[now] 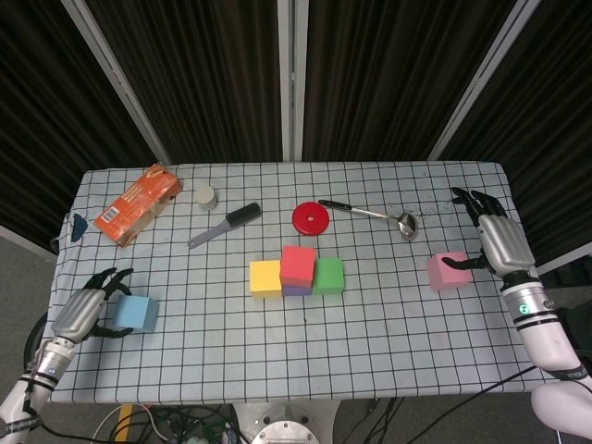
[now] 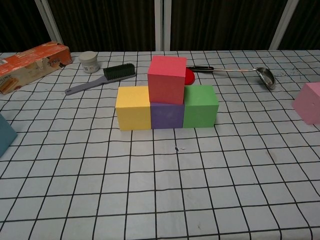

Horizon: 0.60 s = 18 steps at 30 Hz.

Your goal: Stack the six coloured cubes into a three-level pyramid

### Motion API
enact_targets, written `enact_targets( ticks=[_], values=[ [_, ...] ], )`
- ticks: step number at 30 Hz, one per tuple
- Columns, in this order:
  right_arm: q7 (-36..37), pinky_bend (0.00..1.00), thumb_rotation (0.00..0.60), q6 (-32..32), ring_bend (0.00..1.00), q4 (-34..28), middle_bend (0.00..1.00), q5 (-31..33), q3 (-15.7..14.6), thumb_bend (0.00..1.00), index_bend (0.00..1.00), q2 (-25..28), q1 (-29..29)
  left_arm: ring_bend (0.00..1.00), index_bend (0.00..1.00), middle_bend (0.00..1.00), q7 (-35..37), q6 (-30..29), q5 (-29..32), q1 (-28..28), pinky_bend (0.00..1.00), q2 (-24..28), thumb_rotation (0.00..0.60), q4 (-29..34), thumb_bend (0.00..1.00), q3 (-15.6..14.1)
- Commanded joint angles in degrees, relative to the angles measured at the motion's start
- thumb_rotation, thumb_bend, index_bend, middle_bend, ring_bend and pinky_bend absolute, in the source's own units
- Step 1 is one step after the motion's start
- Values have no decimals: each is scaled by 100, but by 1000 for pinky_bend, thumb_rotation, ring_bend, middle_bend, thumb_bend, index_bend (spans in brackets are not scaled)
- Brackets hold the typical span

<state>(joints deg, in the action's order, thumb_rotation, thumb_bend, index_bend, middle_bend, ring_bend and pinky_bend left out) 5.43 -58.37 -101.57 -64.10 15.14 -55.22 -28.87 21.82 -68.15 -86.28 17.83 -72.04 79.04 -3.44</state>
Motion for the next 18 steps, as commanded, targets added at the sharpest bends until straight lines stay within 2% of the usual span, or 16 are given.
enact_targets(
  ticks=[1, 6, 12, 18],
  values=[
    [-8, 0, 600, -2, 0, -4, 175, -2, 0, 17, 0, 1, -3, 59, 113, 381, -15, -63, -25, -10, 81, 23, 600, 39, 90, 35],
    [-130, 0, 600, 82, 0, -69, 179, -32, -39, 17, 0, -45, -77, 74, 129, 396, -170, -150, 40, 21, 86, 144, 600, 238, 92, 195],
    [-383, 0, 600, 251, 0, -260, 179, -17, -39, 13, 0, -212, -303, 79, 128, 396, -327, -12, 416, 131, 87, 437, 600, 736, 92, 496],
    [-656, 0, 600, 538, 0, -651, 169, 199, 88, 0, 0, -227, -658, 79, 129, 396, -271, 32, 593, 54, 87, 519, 600, 793, 92, 527]
  ],
)
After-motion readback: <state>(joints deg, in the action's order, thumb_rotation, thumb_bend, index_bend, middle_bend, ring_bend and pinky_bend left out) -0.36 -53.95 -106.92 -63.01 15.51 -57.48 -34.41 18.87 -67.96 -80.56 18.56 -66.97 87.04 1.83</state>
